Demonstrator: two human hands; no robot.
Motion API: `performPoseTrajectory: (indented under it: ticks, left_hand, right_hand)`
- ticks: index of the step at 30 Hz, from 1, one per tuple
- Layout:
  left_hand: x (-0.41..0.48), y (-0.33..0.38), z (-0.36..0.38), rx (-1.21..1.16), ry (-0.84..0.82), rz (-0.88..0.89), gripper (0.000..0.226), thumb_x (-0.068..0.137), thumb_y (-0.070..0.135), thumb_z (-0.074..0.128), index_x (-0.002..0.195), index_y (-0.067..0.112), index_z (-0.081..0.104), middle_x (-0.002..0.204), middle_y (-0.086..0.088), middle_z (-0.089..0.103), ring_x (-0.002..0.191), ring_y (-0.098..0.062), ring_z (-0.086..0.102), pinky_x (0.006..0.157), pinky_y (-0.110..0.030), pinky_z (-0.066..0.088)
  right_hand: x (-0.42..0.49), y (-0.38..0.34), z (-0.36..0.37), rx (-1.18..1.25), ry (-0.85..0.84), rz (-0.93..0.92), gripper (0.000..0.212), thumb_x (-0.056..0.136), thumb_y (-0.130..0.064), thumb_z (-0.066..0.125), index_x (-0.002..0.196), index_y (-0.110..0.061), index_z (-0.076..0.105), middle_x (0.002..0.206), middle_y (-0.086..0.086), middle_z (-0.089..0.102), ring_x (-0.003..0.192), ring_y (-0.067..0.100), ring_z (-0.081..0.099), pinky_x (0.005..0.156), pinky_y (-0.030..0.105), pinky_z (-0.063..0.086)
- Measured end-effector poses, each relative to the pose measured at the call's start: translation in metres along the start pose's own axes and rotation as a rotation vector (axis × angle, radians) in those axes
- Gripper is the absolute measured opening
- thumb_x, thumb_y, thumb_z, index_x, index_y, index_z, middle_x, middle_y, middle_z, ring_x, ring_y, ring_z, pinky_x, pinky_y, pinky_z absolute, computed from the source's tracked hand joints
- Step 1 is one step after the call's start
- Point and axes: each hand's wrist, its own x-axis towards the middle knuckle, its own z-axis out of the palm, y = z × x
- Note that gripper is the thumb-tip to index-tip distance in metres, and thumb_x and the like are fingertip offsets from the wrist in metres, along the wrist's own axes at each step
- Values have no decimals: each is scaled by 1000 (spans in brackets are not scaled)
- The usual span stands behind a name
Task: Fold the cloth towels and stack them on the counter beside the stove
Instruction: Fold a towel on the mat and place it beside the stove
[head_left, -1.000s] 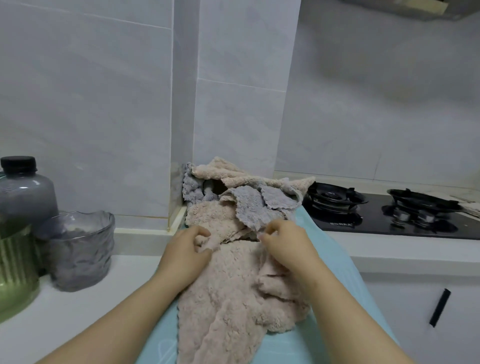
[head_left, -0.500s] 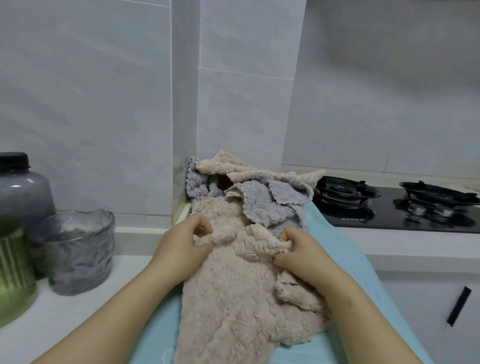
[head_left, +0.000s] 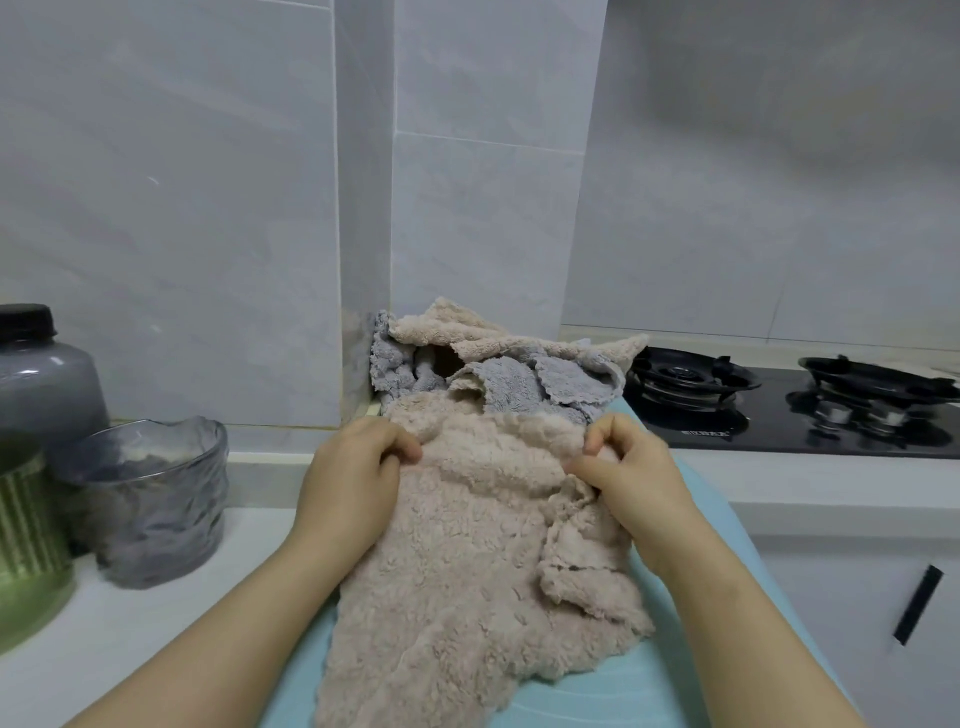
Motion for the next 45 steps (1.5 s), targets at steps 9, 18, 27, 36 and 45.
performPoseTrajectory:
  ticks: [9, 18, 27, 36, 45]
  left_hand:
    - [2, 0, -2, 4, -252, 0, 71, 76, 13, 69, 139, 19, 36, 147, 8, 20, 139, -8, 19, 102, -13, 17]
    - [4, -3, -2, 88, -183, -42, 66, 74, -4, 53, 135, 20, 42, 141, 8, 31, 129, -11, 36, 91, -23, 36]
    - [-5, -9, 14, 360, -269, 25, 57, 87, 13, 48, 140, 26, 31, 152, 2, 3, 137, -24, 22, 101, -36, 40]
    - [-19, 26, -9, -18, -594, -12, 24, 78, 54, 62, 80, 30, 61, 70, 11, 59, 66, -5, 54, 66, -26, 44]
    - [-31, 21, -16, -38, -897, -18, 31, 69, 50, 75, 89, 40, 55, 101, 14, 52, 92, -3, 50, 86, -20, 43]
  right_hand:
    - [3, 2, -9, -525, 158, -190, 39, 78, -7, 52, 102, -36, 62, 85, -24, 54, 111, 17, 42, 98, 41, 39]
    - [8, 6, -15, -696, 391, -35, 10, 84, -17, 53, 87, -26, 58, 92, 3, 60, 82, 23, 47, 57, 30, 32]
    - [23, 17, 3, -854, 211, 26, 45, 93, -19, 41, 137, -27, 41, 132, 6, 54, 119, 32, 45, 92, 39, 39]
    - [-13, -3, 25, -960, -121, -317, 32, 81, -49, 56, 110, -35, 60, 105, -15, 61, 110, 13, 40, 92, 34, 23]
    - [-14, 11, -19, -1243, 256, -95, 32, 86, -11, 48, 105, -33, 60, 114, -5, 59, 112, 24, 41, 89, 35, 27]
